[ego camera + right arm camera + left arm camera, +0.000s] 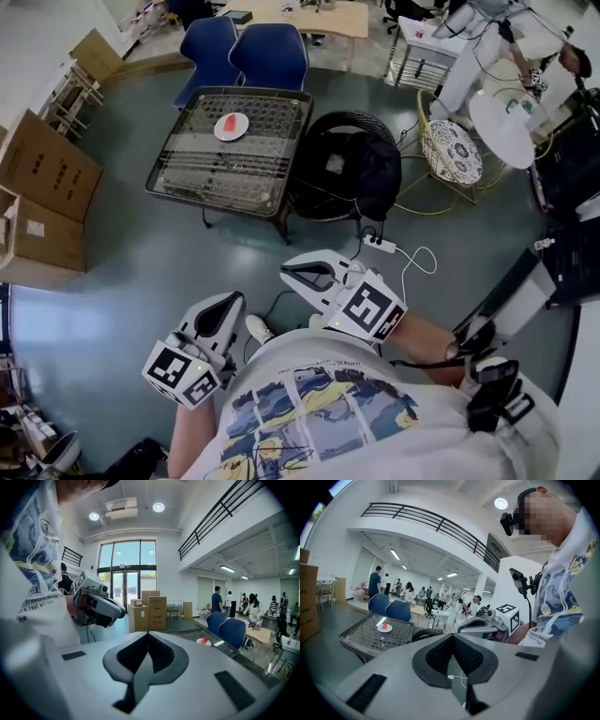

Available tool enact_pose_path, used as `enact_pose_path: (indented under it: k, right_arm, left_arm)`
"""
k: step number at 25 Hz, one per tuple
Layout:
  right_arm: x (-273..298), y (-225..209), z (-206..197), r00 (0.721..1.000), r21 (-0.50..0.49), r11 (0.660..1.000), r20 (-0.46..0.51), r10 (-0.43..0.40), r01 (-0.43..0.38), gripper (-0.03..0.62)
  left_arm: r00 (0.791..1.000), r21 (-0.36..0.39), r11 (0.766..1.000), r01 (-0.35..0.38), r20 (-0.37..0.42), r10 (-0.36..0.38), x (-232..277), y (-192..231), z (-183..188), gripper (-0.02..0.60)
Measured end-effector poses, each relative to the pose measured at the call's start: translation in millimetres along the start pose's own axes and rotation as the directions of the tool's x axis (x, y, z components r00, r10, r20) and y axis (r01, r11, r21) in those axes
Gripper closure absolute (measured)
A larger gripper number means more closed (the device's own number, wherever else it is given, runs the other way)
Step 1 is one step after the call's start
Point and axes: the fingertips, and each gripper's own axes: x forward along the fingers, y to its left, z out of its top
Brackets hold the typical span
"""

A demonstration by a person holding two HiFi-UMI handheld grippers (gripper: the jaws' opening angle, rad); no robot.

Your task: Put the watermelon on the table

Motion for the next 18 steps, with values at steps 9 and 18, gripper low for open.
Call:
enact_pose_path:
  k: [9,18]
  right_arm:
    - [-2.4,-0.3,-4.9,1.0,-0.004,1.0,-0.004,-0.003,0.003,0.582]
    - [-1.8,-0.5,-7.4,1.0,-0.002,1.0,-0.012,-0.002,0.002,0.583]
  left_arm:
    - [1.0,0.01,1.0,0.002,-0.012,-0.002,1.3,-4.1,-4.8,0.572]
    - [1.0,0.006,1.0,0.0,-0.025,0.0,1.5,-3.1,-6.4,0.572]
